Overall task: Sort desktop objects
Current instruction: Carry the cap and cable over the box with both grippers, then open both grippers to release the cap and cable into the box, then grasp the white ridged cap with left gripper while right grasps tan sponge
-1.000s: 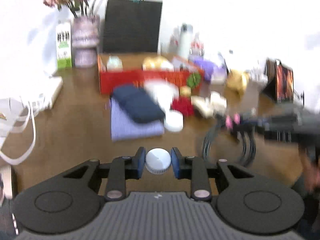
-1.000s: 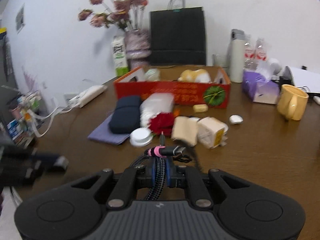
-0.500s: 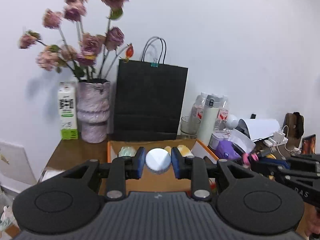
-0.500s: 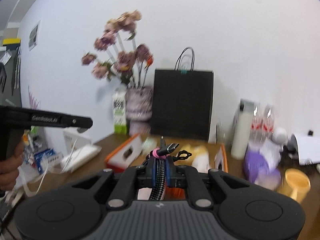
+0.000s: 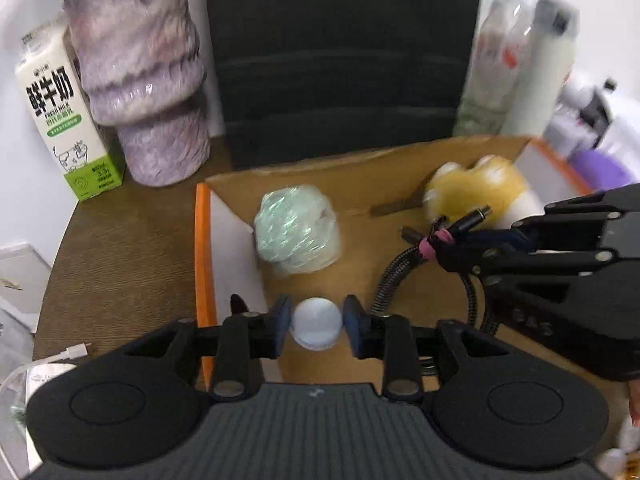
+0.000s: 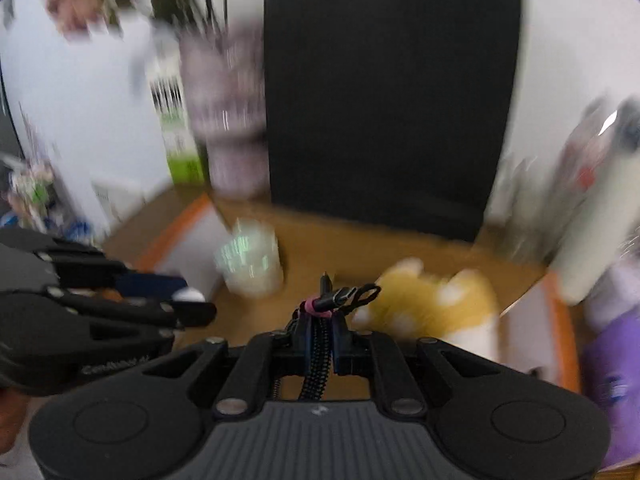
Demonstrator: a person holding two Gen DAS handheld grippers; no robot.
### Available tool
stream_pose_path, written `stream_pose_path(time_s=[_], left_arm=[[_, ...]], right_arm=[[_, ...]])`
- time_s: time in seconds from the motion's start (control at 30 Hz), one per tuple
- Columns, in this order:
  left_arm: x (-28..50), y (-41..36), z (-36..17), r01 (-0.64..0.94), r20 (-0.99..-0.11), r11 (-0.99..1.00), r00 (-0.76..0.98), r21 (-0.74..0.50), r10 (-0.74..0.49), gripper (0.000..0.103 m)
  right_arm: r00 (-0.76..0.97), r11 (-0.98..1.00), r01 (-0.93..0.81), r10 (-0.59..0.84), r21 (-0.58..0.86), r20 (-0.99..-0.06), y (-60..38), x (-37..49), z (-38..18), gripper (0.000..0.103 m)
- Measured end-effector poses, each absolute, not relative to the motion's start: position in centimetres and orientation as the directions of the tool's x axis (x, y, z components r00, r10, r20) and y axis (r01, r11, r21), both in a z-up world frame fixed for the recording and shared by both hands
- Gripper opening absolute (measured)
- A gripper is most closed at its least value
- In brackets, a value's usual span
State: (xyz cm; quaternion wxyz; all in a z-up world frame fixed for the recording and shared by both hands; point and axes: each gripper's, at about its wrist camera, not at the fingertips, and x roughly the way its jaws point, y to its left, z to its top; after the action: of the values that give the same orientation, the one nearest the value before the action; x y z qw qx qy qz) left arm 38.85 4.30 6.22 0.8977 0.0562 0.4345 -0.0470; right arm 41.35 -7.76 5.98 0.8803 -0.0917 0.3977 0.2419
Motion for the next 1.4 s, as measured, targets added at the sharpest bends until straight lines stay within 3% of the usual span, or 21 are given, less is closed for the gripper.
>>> stream_pose_path(time_s=[0.03,0.1,0.17,0.3,0.43,0.5,0.63,0.77,0.9,1.0,1.4], left_arm=[[39.2,4.3,5.9,0.121,-0.789,0.99,0.613,0.067,-0.022,0.06],[38.8,4.0,6.3,0.093,-0.779,0.993,0.627,0.079,0.003,0.064],[38.0,4.1,7.4,0.042,-0.758,0.997,0.652,0.058,0.017,0.079],[32.5,4.8,9.6,-0.101,-0.694,0.99,0.72,-0.095,0.007,0.087],[24.4,3.8,10.6,-0.088,-0.605,0.97,0.793,-0.227,-0.069,0.103],[20.5,2.8,10.6,-0.041,-0.569,0.973,0.816,-0.227,-0.098,0.103],[14.4,1.6,10.1,0.024,-0.549,0.991,0.83,-0.135,-0.094,0.103],[9.1,1.2,8.2,0.07,-0.512,0.996,0.854,-0.063,-0.093,0.103],[5.0,1.3,5.5,0.091,-0.528,0.993,0.841,-0.07,-0.114,0.103],[2.6,1.6,3.7,0.101,-0.529,0.991,0.838,-0.093,-0.135,0.103],[2.5,1.5,1.8,0.058,-0.575,0.995,0.813,-0.076,-0.091,0.103]], right_arm=[[0.542,0.87,-0.491,0.345,0.045,-0.766,-7.4,41.9,5.0,0.011],[0.493,0.875,-0.48,0.333,0.068,-0.804,-7.0,43.1,4.0,0.014],[0.507,0.889,-0.455,0.308,0.053,-0.805,-7.7,42.5,4.4,0.018],[0.58,0.901,-0.429,0.331,0.067,-0.744,-11.5,38.9,7.3,0.064],[0.683,0.909,-0.417,0.316,0.003,-0.658,-15.4,31.5,9.5,0.072],[0.734,0.918,-0.394,0.283,-0.046,-0.617,-16.9,27.1,9.6,0.081],[0.8,0.932,-0.346,0.236,-0.103,-0.552,-18.6,19.8,9.5,0.083],[0.811,0.942,-0.334,0.263,-0.045,-0.522,-20.7,13.4,7.9,0.084],[0.795,0.938,-0.346,0.303,0.017,-0.525,-21.8,8.3,5.1,0.084],[0.795,0.931,-0.364,0.299,-0.019,-0.528,-21.4,5.3,3.3,0.084],[0.773,0.918,-0.394,0.304,-0.046,-0.557,-20.1,2.7,0.6,0.084]])
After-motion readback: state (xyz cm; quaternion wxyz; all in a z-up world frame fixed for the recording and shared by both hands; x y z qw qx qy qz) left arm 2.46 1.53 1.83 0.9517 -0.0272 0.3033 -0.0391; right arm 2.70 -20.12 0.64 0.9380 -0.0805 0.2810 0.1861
